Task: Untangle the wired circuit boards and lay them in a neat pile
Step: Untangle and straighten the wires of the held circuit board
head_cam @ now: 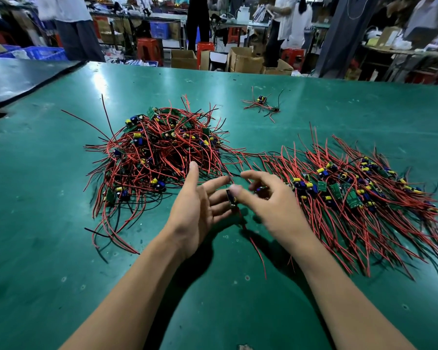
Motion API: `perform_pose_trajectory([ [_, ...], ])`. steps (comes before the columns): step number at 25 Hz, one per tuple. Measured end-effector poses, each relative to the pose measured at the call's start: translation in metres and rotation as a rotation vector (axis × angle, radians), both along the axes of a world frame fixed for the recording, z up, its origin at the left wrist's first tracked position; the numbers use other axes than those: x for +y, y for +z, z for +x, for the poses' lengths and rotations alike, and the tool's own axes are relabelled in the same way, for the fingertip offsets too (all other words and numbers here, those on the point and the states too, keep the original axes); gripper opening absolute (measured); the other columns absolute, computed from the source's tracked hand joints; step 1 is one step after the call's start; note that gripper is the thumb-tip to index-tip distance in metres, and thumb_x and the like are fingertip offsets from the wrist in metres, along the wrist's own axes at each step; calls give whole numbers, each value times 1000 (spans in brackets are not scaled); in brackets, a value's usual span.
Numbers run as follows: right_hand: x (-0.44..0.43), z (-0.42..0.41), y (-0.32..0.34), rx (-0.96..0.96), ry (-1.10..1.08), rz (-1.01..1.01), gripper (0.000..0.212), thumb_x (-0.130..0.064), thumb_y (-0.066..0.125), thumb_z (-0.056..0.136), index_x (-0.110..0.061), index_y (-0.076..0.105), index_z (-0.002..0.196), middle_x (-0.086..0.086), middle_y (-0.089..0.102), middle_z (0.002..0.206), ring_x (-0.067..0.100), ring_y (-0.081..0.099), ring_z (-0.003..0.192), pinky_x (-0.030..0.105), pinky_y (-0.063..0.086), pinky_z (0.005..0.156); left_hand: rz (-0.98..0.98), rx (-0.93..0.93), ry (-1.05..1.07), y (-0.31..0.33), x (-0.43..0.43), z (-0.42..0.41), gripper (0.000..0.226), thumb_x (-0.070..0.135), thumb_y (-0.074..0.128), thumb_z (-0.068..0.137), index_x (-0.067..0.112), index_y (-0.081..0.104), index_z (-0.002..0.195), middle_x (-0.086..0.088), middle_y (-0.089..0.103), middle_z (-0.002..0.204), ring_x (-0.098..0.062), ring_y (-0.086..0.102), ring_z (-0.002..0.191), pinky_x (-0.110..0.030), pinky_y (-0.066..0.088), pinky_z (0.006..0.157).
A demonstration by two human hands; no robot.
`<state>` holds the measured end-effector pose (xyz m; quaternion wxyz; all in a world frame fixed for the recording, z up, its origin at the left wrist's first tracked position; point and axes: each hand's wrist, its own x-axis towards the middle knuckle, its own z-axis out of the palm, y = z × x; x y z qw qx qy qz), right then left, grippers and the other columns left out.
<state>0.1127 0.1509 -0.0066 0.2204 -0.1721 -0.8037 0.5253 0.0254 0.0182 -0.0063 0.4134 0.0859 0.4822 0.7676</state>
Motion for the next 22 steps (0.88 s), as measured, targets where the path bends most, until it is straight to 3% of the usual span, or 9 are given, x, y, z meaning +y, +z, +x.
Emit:
perform_pose_trajectory([
  [2, -8, -2, -7, -27, 38, 222, 43, -31, 82, 82, -24, 69, 122, -5, 65, 110, 4, 60, 97, 8, 41, 88, 4, 24, -19, 1, -1, 1, 77, 74, 19, 91, 19, 51, 133, -12, 70, 120, -22, 70, 101, -38, 49, 97],
  [4, -12, -5, -10, -17, -25, 320, 41, -19, 79, 84, -17, 69, 124, 0, 67, 114, 10, 61, 105, 6, 37, 94, -111, 184, 46, 1, 0, 5, 65, 65, 28, 96, 18, 58, 129, -9, 70, 120, -18, 69, 102, -39, 51, 97],
  [7, -2, -4, -7, -54, -297, 327, 39, -22, 74, 88, -16, 68, 126, 5, 65, 116, 21, 61, 108, 27, 43, 99, -378, 673, 363, -4, -3, 4, 27, 32, 59, 97, 10, 72, 104, -9, 74, 95, -22, 71, 88, -45, 58, 84],
  [10, 11, 2, -5, -257, -497, 522, 52, -32, 70, 90, -19, 58, 138, 4, 54, 122, 27, 53, 117, 42, 40, 101, -549, 827, 633, -6, -11, -6, 8, 17, 65, 90, 15, 72, 94, 2, 70, 86, -5, 64, 78, -27, 52, 79],
  [12, 7, 3, -4, -198, -468, 610, 51, -31, 71, 90, -17, 58, 137, 5, 53, 122, 27, 51, 118, 43, 40, 101, -631, 902, 727, -6, -15, -10, 4, 15, 65, 87, 17, 69, 89, -1, 66, 88, -5, 57, 79, -22, 44, 75],
  [14, -5, 0, -5, -60, -281, 612, 39, -27, 70, 91, -14, 65, 128, 2, 56, 115, 23, 54, 111, 37, 43, 99, -644, 907, 763, -6, -17, -11, 8, 14, 66, 86, 18, 64, 92, -1, 64, 85, -11, 58, 78, -25, 45, 75],
  [17, -18, -5, -16, -90, -51, 650, 29, -30, 67, 93, -15, 71, 117, -3, 61, 110, 16, 55, 107, 31, 44, 96, -645, 744, 737, -6, -20, -15, 30, 17, 64, 88, 16, 55, 117, 0, 68, 67, -16, 64, 61, -32, 52, 69],
  [20, -10, -6, -22, -214, -88, 689, 28, -36, 65, 94, -17, 73, 113, -1, 63, 111, 21, 53, 111, 34, 44, 95, -615, 510, 629, -5, -26, -23, 45, 15, 58, 93, 8, 44, 135, -6, 71, 66, -21, 61, 41, -27, 45, 41],
  [22, -3, -5, -22, -221, -137, 644, 29, -35, 65, 94, -15, 73, 114, 2, 64, 113, 22, 55, 112, 33, 44, 96, -577, 438, 566, -3, -29, -27, 31, 12, 55, 96, 2, 52, 124, -8, 71, 66, -21, 57, 37, -23, 38, 33],
])
